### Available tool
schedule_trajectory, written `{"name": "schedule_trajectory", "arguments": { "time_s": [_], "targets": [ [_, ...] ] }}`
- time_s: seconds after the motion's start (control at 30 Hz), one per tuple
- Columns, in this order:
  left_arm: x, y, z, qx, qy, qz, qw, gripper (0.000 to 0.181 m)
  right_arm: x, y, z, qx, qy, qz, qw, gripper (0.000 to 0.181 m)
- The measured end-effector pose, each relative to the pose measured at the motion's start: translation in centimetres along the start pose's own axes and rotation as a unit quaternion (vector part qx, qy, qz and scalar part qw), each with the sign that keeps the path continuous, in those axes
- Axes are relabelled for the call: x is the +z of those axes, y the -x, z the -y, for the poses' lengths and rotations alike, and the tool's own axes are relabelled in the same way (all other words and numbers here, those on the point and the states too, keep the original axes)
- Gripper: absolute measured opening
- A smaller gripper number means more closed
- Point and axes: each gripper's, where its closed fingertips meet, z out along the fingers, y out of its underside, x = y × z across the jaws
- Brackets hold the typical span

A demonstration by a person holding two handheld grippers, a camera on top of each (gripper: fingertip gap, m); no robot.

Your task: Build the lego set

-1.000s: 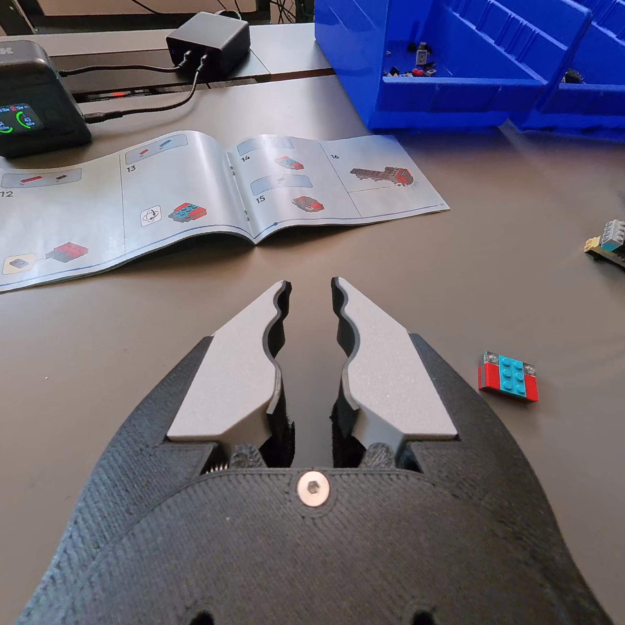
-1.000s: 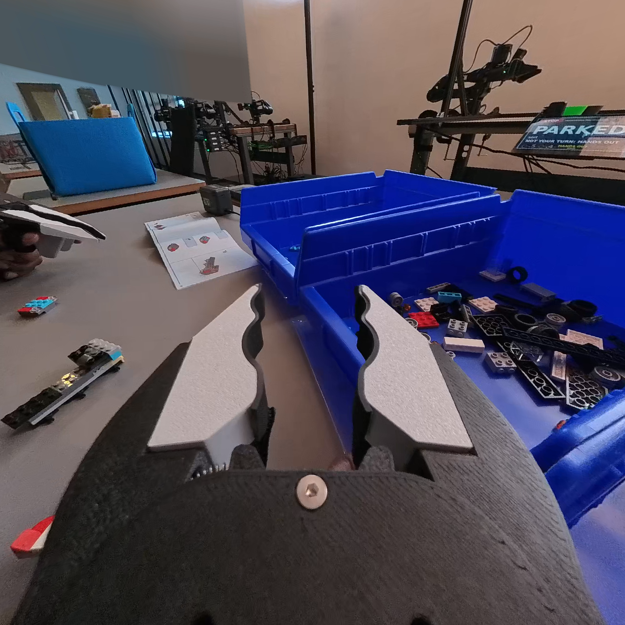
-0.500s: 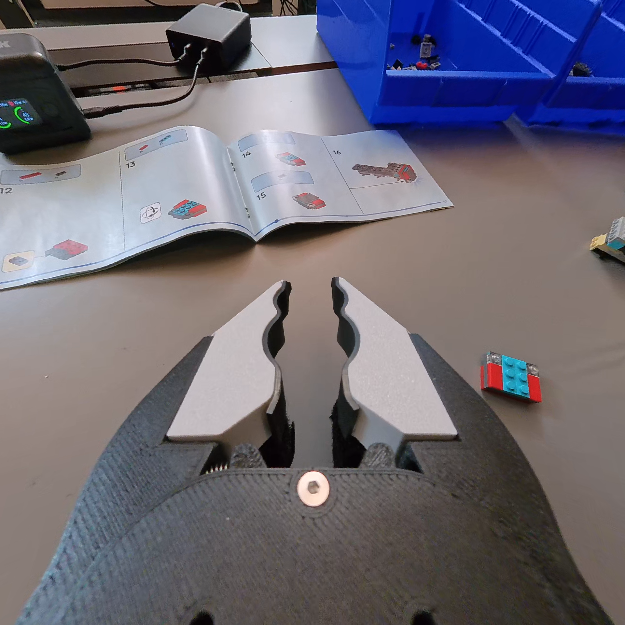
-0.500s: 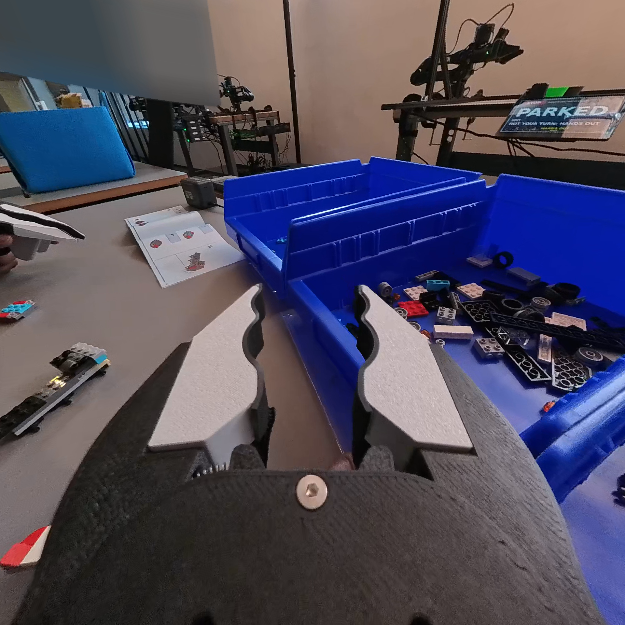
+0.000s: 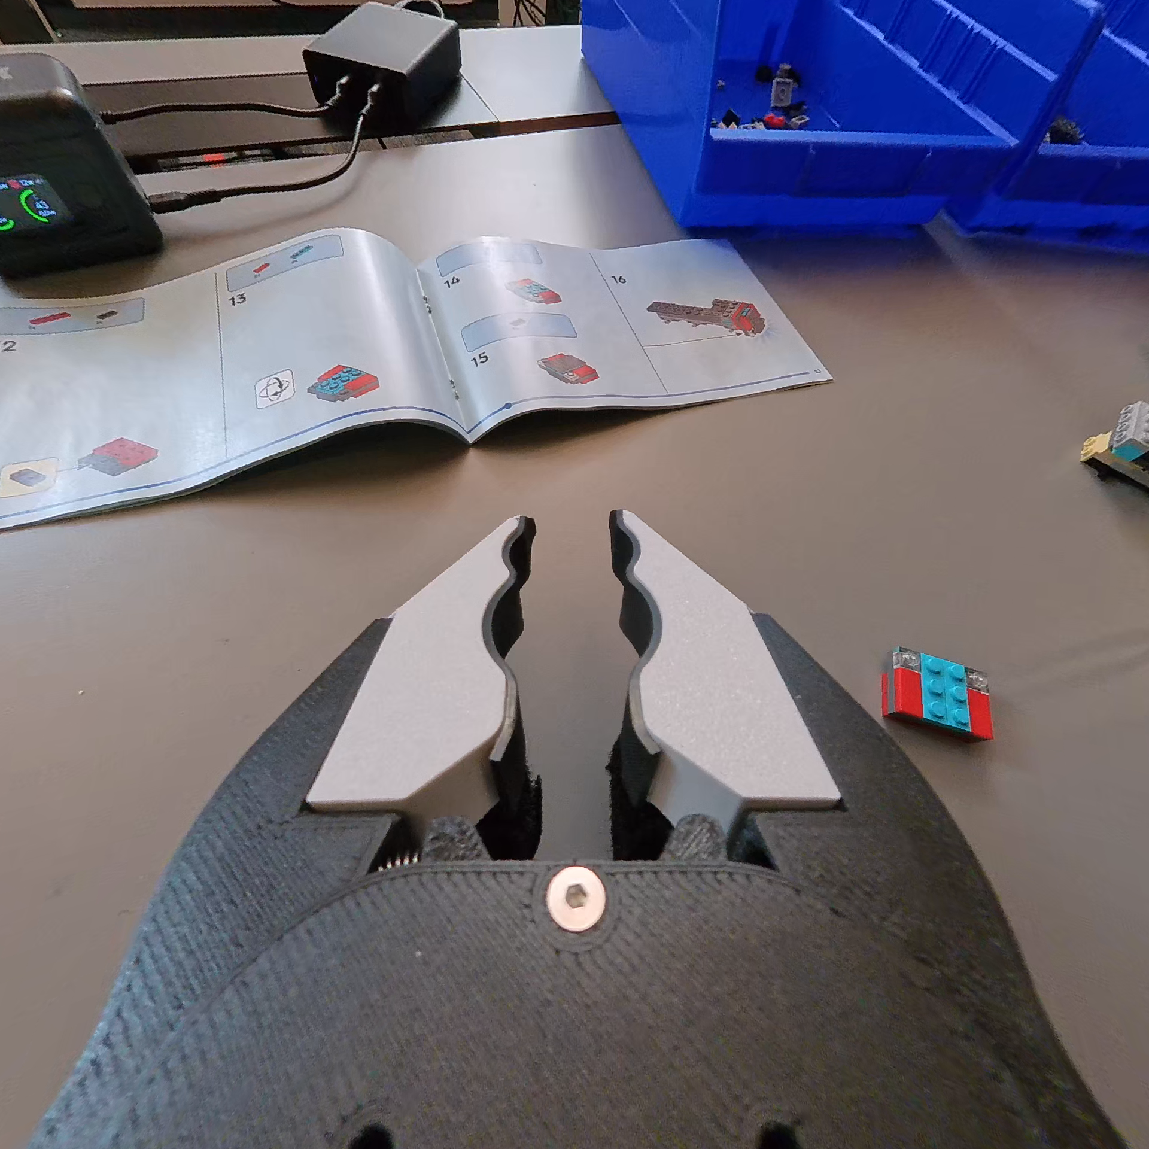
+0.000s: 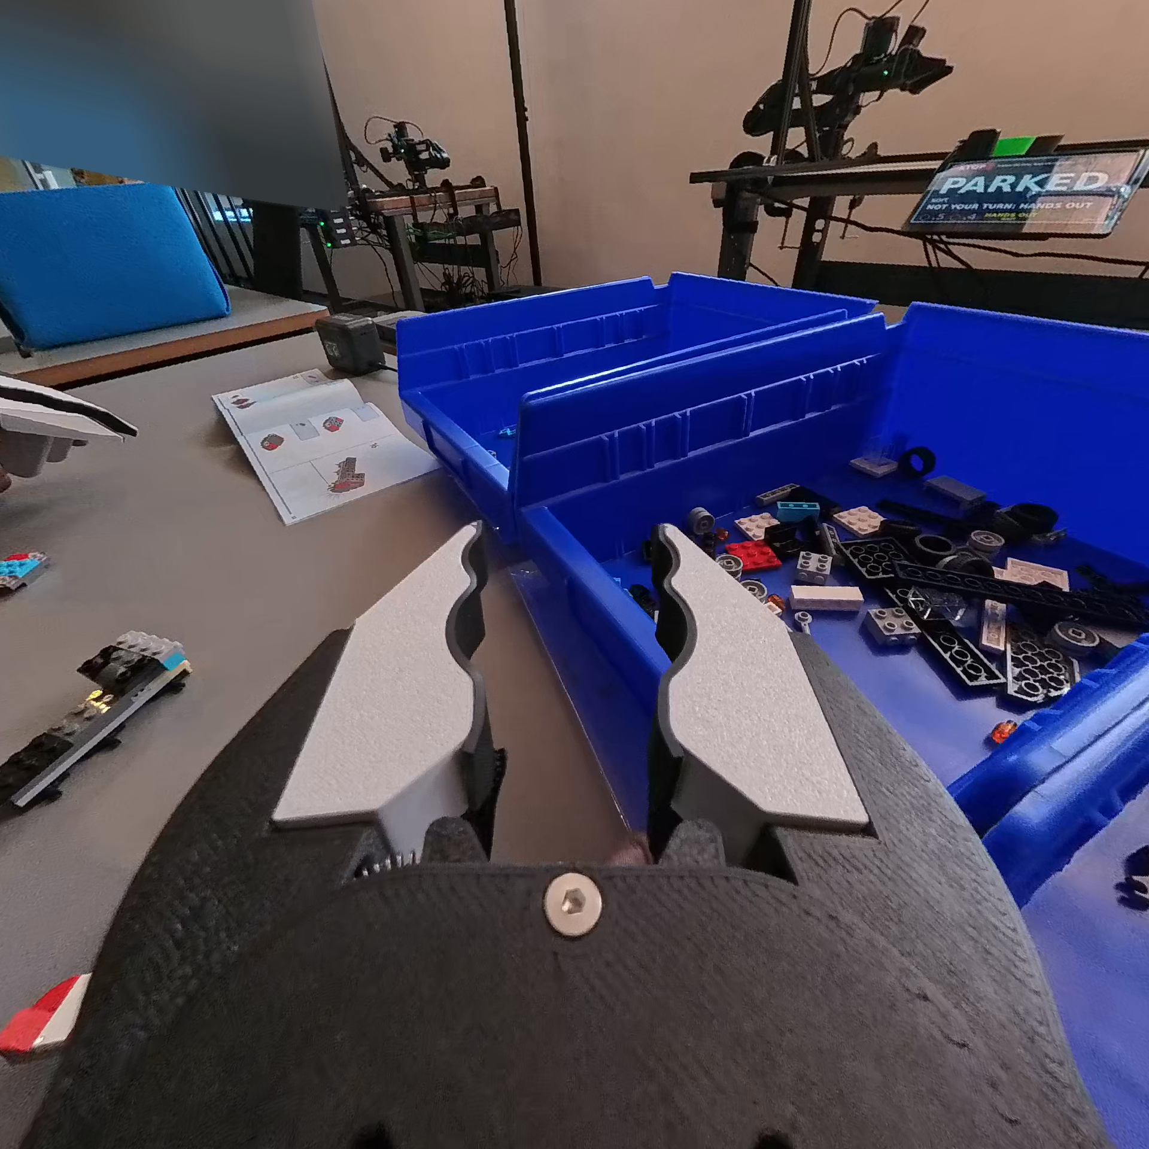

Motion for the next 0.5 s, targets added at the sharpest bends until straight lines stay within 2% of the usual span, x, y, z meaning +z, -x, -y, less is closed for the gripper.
{"name": "schedule_trajectory", "arguments": {
  "time_s": [0.5],
  "targets": [
    [0.03,0.03,-0.03,-0.001,0.002,0.0,1.0,0.027,0.1,-0.11,-0.31,0.004,0.012,-0.009,1.0,0.053]
  ]
}}
